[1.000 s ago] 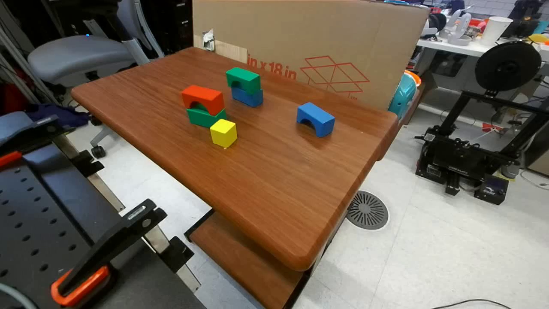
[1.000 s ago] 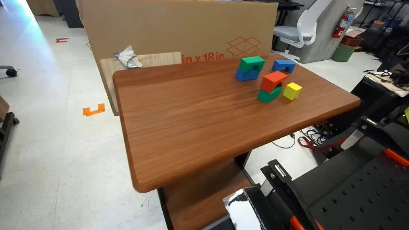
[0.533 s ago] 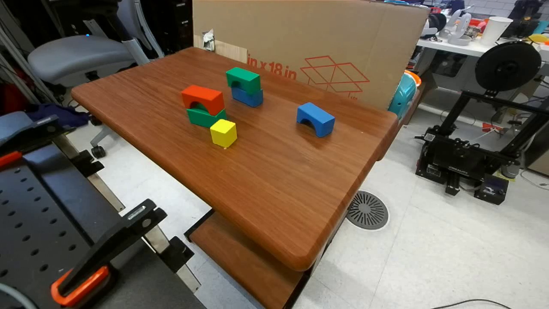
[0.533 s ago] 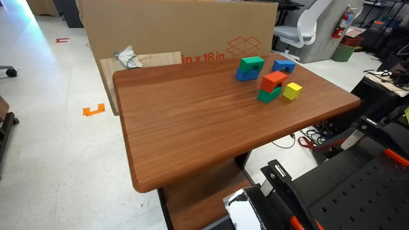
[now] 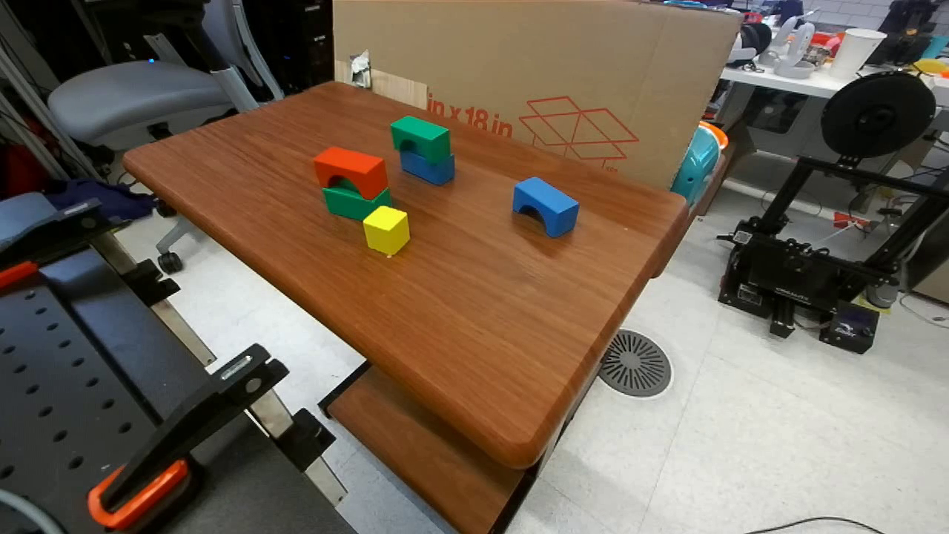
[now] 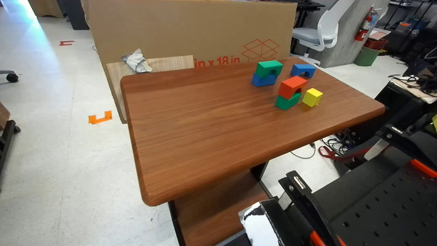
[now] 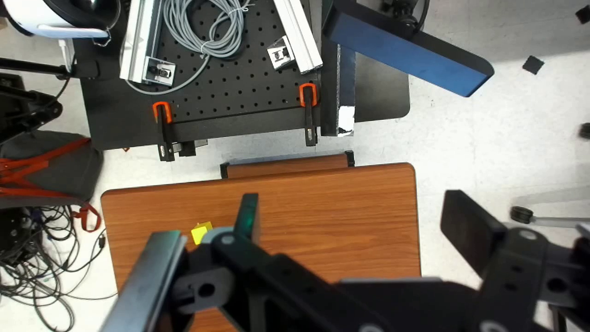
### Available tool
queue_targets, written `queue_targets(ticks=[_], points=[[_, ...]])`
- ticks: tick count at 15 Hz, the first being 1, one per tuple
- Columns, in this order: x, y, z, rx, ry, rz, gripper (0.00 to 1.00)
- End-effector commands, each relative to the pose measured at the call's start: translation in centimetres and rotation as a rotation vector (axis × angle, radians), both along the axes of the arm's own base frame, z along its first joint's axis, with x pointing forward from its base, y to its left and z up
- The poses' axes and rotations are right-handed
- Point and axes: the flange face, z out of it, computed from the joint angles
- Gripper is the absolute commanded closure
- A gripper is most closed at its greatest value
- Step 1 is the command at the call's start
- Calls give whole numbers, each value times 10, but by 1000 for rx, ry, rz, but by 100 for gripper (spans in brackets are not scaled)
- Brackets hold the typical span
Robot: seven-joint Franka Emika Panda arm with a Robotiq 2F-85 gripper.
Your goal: Put the blue block on the green block
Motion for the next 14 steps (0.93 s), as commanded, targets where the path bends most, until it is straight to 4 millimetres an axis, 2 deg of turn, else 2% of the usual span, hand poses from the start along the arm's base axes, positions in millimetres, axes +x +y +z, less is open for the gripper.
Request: queue_targets(ticks=[1,6,11,14], points=[[0,0,0,0,1,0,0],[7,-22,0,-6,2,0,0],[33,-71,4,42,-19,-44,0],[51,-105,-2,81,-31,-71,0]])
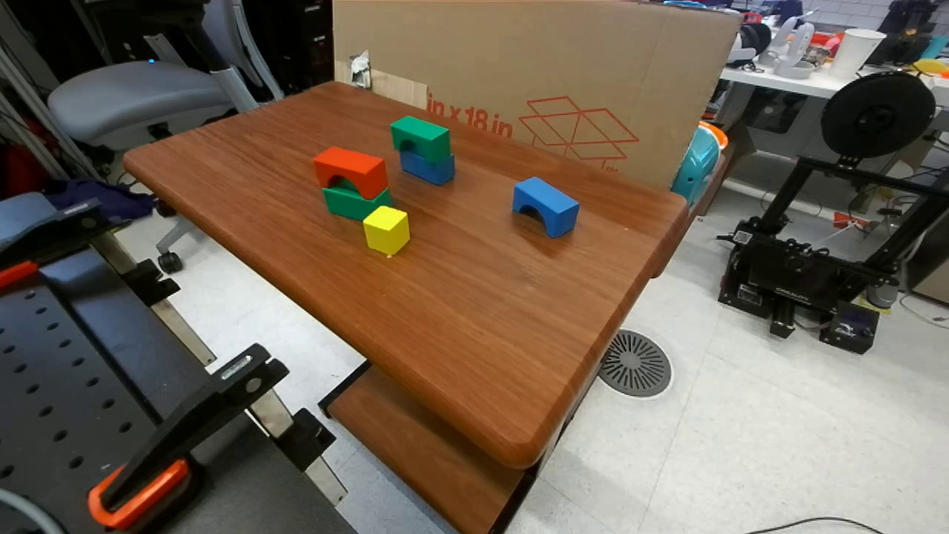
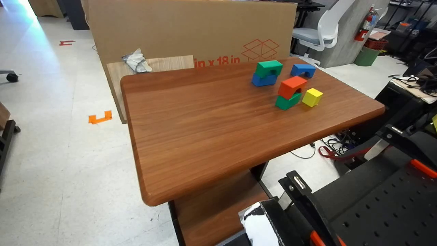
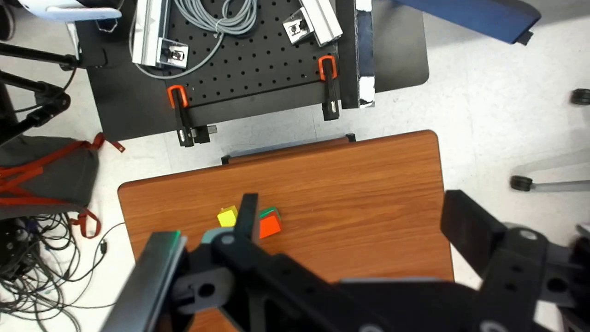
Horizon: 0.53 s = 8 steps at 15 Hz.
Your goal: Put the blue block on the green block
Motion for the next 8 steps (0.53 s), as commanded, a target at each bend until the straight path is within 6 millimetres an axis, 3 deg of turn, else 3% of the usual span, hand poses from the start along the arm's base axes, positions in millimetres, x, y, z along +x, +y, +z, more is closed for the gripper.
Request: queue_targets(ticks=[1,6,8], points=[[26,-38,-10,38,-21,-16,0],[56,-85,-40,70,-15,-72,0],[70,-91,-61,72,-14,-102,0]])
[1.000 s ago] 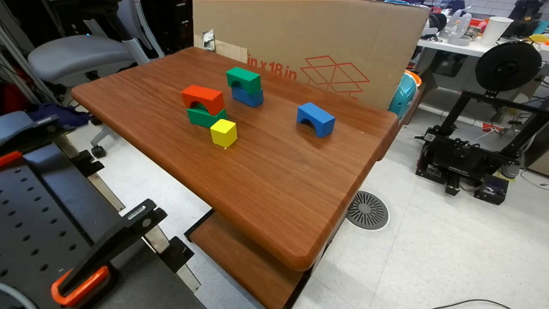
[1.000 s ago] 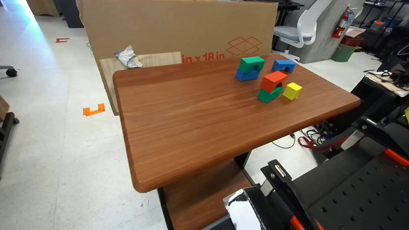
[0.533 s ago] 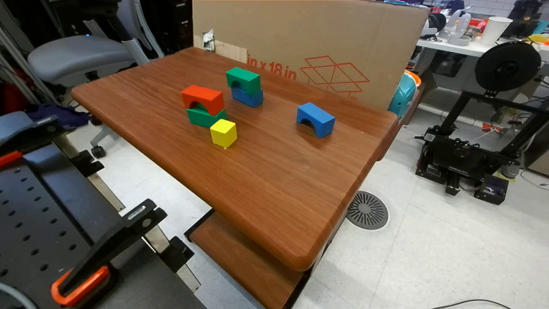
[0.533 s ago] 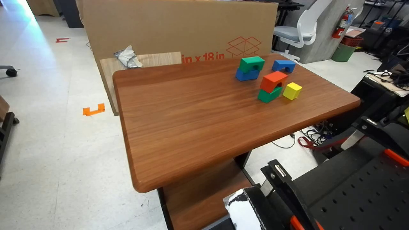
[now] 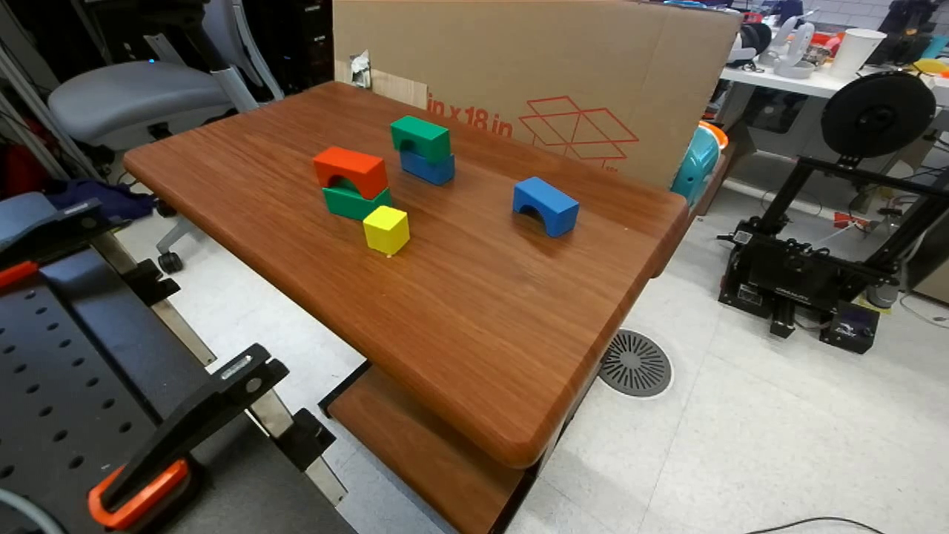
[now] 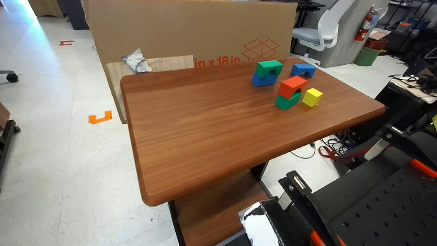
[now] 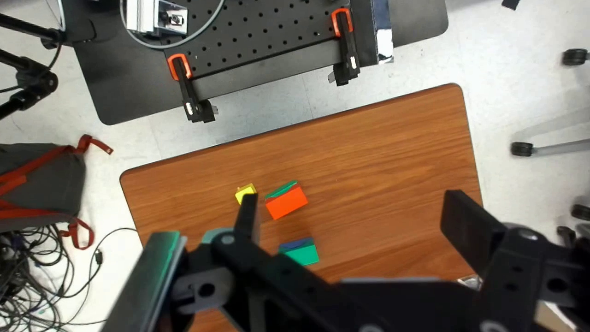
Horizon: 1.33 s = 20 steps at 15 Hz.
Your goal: Put the blue block on the green block
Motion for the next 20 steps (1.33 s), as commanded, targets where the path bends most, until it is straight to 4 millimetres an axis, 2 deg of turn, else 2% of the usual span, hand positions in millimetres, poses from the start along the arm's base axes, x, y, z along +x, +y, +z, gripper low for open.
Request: queue_targets(ticks=[1,6,10,15,20], points=[[26,-14,-30,12,-9,-33,0],[58,-22,-84,4,-37,-63,0],[77,-38,-125,6,-42,-69,0],[96,-67,-166,-1,-58,-93,0],[111,-105,-204,-14,-63,-122,0]])
